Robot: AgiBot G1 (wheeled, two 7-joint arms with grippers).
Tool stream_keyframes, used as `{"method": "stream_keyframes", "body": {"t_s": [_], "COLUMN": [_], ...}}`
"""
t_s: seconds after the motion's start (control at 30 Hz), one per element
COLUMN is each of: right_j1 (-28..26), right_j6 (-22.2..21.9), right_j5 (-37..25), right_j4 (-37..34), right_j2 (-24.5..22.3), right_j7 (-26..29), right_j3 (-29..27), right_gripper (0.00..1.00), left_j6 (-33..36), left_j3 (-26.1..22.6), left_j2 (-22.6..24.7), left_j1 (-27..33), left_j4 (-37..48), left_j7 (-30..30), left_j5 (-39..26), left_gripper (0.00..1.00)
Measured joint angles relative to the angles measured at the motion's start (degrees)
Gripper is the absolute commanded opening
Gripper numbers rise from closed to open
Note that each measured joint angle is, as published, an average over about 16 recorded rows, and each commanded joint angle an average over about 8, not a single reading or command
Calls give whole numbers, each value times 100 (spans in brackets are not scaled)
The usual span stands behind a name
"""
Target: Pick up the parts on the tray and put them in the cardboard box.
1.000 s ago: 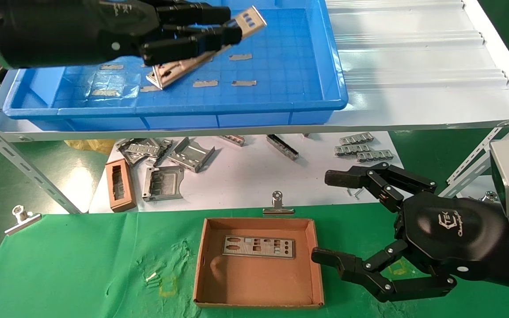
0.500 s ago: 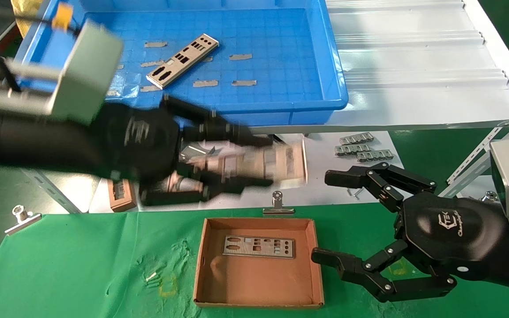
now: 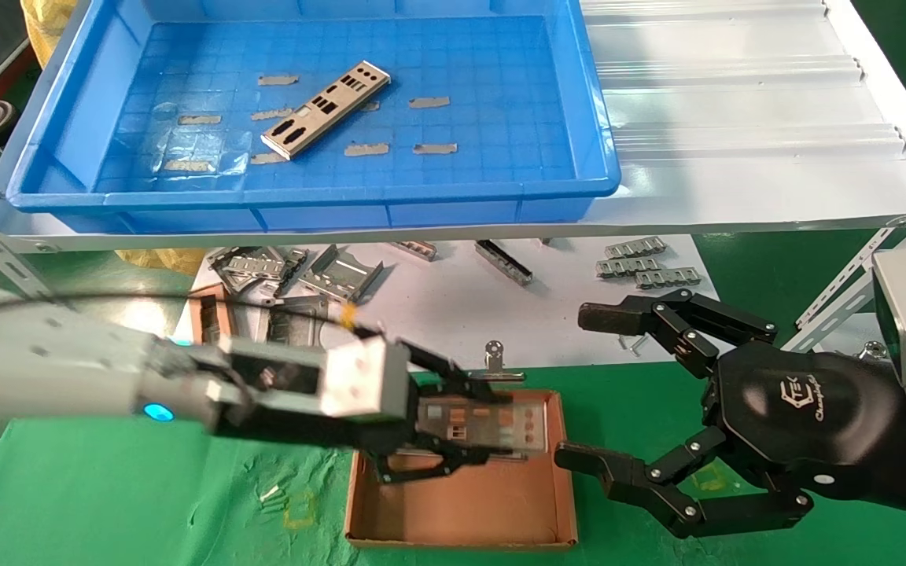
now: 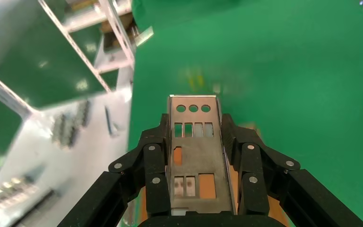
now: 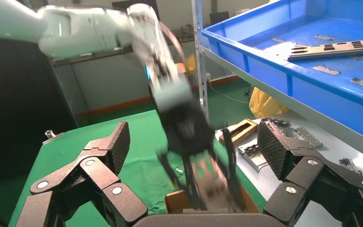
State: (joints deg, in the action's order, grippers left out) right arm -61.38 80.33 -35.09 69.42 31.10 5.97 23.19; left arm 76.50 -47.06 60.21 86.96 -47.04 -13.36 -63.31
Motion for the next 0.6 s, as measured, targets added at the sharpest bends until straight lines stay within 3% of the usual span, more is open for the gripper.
{"method": "stream_keyframes", "body": {"t_s": [0.47,0.57,0.6], "right_j1": [0,0,0], "right_j6": [0,0,0], "right_j5": [0,0,0], "right_j4": [0,0,0], "right_j2": [0,0,0], "right_j7": [0,0,0], "right_j3": [0,0,0], "right_gripper": [100,100,100], "left_j6": [-586,-619,-628], "left_j3": [-285,-307,-310], "left_j2": [781,869,895], "left_j1": [-283,-279,-278], "left_j4": [1063,1277,1345], "left_j7": [-1118,-1258,-1300], "left_j5": [-607,-654,-663], "left_gripper": [1,14,24]}}
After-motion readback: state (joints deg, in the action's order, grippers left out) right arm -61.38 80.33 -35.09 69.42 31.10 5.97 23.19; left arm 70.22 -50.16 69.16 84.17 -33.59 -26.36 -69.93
